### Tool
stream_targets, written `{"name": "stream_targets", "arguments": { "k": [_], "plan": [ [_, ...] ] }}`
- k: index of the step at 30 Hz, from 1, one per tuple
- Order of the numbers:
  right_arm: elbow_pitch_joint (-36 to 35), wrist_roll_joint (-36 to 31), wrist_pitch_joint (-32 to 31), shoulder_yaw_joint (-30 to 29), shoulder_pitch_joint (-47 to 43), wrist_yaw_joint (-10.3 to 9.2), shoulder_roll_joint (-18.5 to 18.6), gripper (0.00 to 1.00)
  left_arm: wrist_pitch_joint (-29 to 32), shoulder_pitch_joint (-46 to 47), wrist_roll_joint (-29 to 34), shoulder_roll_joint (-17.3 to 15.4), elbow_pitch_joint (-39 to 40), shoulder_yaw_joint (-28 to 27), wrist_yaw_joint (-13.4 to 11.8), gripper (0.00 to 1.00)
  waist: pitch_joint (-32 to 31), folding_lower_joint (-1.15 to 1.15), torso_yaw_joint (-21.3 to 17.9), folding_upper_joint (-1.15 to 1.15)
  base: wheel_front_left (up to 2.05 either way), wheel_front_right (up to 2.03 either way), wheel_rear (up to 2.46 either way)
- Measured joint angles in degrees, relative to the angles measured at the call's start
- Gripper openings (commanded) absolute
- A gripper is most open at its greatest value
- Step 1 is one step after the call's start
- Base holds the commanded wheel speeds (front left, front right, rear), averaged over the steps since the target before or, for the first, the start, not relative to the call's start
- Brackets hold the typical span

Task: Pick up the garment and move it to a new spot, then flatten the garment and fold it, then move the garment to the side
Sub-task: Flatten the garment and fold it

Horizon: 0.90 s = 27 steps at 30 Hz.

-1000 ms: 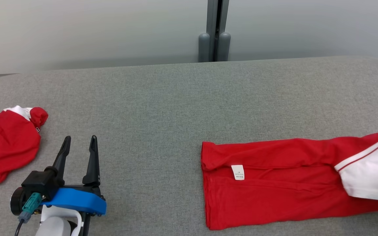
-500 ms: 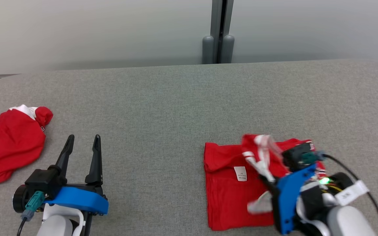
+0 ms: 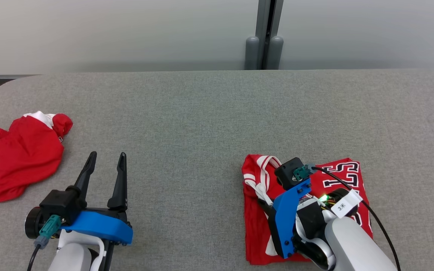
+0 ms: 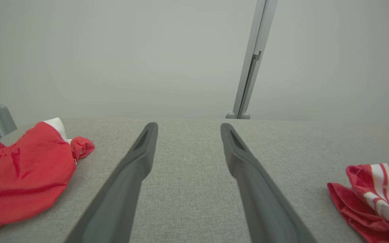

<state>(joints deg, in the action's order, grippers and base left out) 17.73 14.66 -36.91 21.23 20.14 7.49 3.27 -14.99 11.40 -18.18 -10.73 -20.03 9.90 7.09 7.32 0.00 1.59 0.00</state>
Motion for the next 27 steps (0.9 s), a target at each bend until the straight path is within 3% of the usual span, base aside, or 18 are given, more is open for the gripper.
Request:
{"name": "stream_targets", "arguments": {
  "k": [1, 2, 8, 14, 19, 27],
  "plan": [
    [0.7, 0.1, 0.6, 0.2, 0.2, 0.0, 0.0, 0.23, 0.0, 0.0, 0.0, 0.0, -0.1, 0.0, 0.0, 1.0, 0.0, 0.0, 0.1, 0.0, 0.0, 0.0, 0.0],
    [1.2, 0.7, 1.4, 0.3, 0.5, 0.0, -0.1, 1.0, 0.0, 0.0, 0.0, 0.0, -0.1, 0.1, 0.0, 1.0, 0.0, 0.0, 0.1, 0.0, 0.0, 0.0, 0.0],
    [-0.6, 6.8, 3.3, 4.3, 1.4, 0.0, -0.4, 1.0, 0.0, 0.0, -0.4, -0.1, 0.6, -0.2, 0.0, 1.0, -0.3, 0.0, -0.5, 0.0, 0.0, 0.0, 0.0],
    [-10.5, 15.7, 5.4, 5.8, 1.2, 0.02, 0.1, 1.0, 0.0, -1.0, -0.3, -0.3, 1.8, -1.2, 0.0, 1.0, -0.8, 0.0, -1.9, 0.0, 0.0, 0.0, 0.0],
    [-16.0, 11.9, 12.2, -3.2, -0.5, 0.0, 4.8, 1.0, 0.0, -2.0, 0.1, -0.1, 3.1, -1.9, 0.0, 1.0, -1.4, 0.0, -3.0, 0.0, 0.0, 0.0, 0.0],
    [-16.5, -1.1, 26.3, -18.1, -9.6, 0.0, 6.3, 1.0, 0.0, -3.0, 0.6, 0.3, 3.2, -2.2, 0.1, 1.0, -2.7, 0.0, -3.8, 0.0, 0.0, 0.0, 0.0]
  ]
}}
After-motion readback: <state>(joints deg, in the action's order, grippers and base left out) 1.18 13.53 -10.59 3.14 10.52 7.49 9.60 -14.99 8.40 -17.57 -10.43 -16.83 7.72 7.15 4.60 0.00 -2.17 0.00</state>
